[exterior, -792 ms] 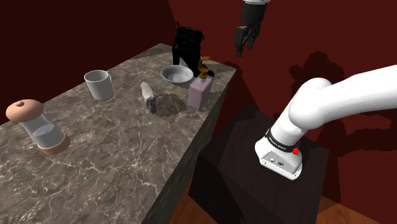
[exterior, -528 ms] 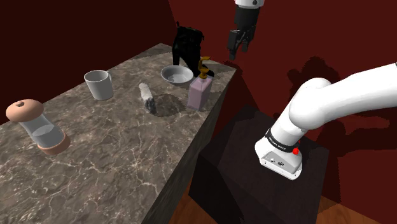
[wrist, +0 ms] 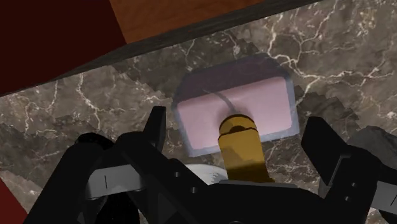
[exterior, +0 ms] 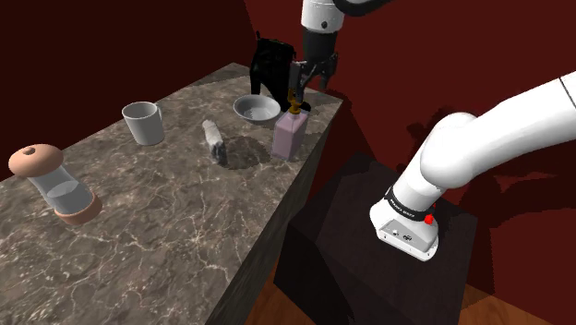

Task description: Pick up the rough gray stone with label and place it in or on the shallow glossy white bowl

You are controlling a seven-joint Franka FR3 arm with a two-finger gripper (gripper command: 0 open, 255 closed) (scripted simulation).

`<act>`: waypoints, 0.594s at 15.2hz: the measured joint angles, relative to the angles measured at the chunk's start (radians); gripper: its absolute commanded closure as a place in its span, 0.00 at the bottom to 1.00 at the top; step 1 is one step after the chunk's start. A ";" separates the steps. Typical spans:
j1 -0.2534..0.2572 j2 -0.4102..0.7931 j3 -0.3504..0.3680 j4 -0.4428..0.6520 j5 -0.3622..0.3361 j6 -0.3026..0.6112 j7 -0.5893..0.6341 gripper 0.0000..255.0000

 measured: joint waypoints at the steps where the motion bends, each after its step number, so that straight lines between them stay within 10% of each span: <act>1: 0.002 0.013 0.016 0.002 0.007 0.017 0.026 0.00; 9: 0.002 0.263 0.168 0.107 0.003 0.210 0.278 0.00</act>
